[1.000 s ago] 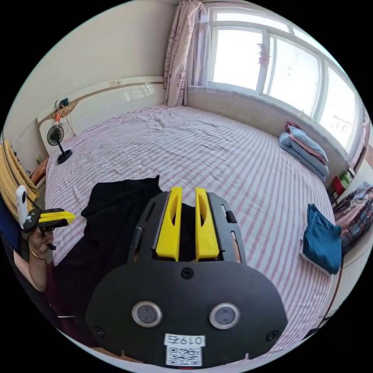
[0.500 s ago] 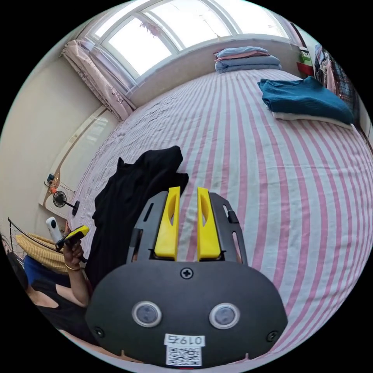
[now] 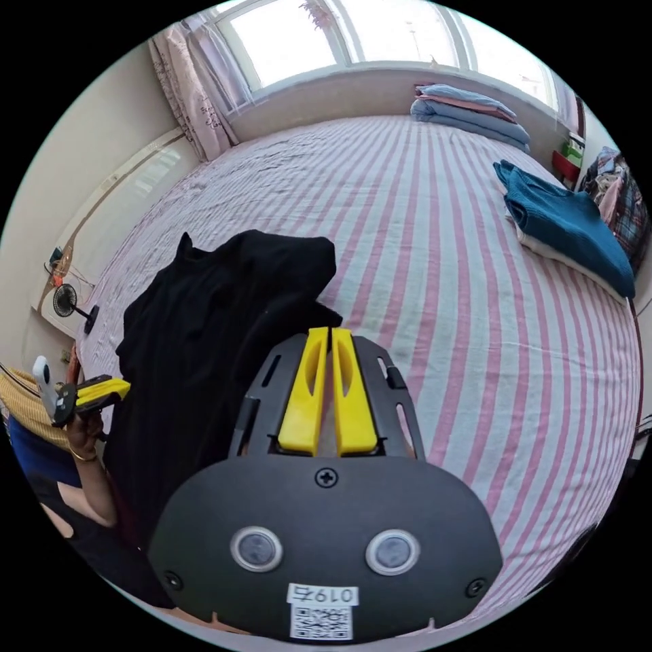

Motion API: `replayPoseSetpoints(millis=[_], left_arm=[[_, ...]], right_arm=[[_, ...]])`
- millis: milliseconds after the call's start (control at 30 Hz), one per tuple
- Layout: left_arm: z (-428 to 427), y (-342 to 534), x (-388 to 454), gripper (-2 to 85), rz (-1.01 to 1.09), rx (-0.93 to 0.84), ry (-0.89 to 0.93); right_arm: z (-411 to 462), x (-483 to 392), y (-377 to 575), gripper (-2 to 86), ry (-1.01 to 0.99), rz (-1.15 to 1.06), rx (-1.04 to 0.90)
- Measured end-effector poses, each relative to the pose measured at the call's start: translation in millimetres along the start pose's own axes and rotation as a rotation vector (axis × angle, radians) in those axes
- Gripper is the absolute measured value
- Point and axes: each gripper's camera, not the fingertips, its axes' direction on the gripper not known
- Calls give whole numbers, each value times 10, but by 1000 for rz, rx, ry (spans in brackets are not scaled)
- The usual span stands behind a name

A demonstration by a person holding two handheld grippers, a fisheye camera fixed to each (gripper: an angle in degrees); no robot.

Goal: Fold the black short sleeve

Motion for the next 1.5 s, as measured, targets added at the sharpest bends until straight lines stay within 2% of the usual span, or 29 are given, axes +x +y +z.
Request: replayPoseSetpoints(millis=[167,333,567,733,800,967,1100,1233,1333,1500], left_arm=[[55,-45,86,7,-16,-29,-18],[67,-84,233,7,-8,-29,-60],[91,-100,367,7,1,-37,-96],[89,-69,356,7,-9,-32,-75],[84,-52,327,7,-20,-31,-57],[41,16,254,8,-49,-14,-21],[-19,76,230,7,-57,17,-19],[-61,159,187,7,-68,44,22],[-77,223,144,7,-79,49,20],[-107,336,64,8,-107,66,32]], right_arm=[[-203,-86,2,-4,145,24,113],[-601,235,-27,-6,314,131,238],[-342,317,-174,-4,422,143,141],[129,120,-80,15,383,135,46],[159,94,0,54,372,150,28],[-256,-55,418,74,282,174,141],[-514,-1010,1048,54,333,-184,235],[-174,-2037,1705,77,601,-504,249],[261,-2446,1896,99,751,-622,167],[863,-2874,2043,83,1011,-760,137]])
